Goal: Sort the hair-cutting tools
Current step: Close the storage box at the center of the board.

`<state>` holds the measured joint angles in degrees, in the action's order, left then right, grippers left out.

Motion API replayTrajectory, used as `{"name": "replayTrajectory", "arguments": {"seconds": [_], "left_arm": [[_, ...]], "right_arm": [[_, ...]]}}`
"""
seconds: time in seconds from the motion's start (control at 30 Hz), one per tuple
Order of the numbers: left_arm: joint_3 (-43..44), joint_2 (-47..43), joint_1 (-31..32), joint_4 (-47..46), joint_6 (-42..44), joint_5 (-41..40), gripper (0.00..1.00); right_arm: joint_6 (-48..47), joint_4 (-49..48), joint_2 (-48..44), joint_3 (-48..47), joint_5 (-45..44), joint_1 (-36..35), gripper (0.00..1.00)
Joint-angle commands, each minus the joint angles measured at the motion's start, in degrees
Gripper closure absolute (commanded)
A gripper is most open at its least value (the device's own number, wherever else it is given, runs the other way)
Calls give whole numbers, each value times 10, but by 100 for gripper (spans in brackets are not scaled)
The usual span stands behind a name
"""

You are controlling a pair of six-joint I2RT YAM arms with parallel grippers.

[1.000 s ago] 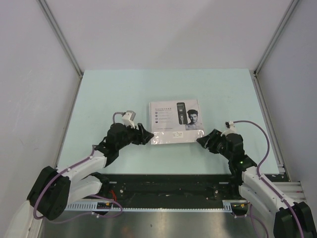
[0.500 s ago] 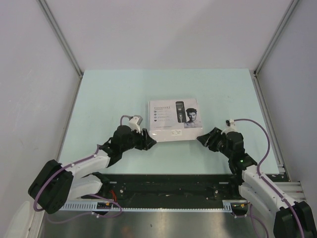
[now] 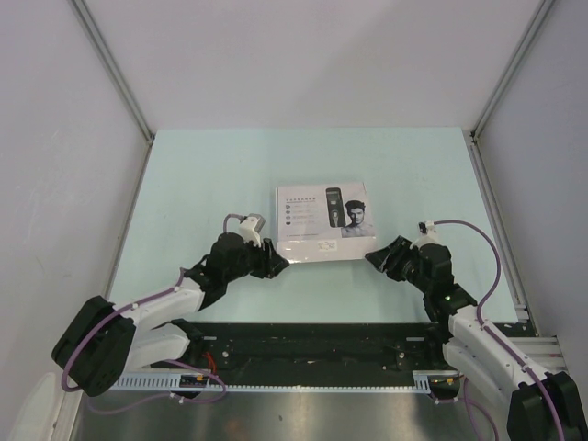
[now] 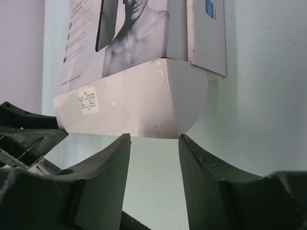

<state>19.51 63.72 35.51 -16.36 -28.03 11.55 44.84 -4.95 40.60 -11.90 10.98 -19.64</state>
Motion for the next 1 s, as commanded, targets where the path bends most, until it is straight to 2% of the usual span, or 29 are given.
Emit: {"name": "replayTrajectory", "arguments": {"seconds": [0.0, 0.23, 0.3, 0.57, 0.77, 0.97], "left_arm": [[18, -7, 9, -16, -1, 0, 51], [22, -11, 10, -16, 1, 0, 54], [22, -11, 11, -16, 2, 0, 58], [21, -11, 11, -16, 3, -7, 57], [26, -16, 12, -16, 3, 5, 67], [30, -16, 12, -16, 3, 8, 68]], "right_arm": [[2, -19, -3, -27, -1, 0, 50], [2, -16, -2, -27, -3, 0, 51], [1, -16, -3, -27, -3, 0, 51], [1, -10, -3, -26, -3, -1, 52], [1, -7, -7, -26, -6, 0, 52], [3, -9, -7, -26, -6, 0, 53]]}}
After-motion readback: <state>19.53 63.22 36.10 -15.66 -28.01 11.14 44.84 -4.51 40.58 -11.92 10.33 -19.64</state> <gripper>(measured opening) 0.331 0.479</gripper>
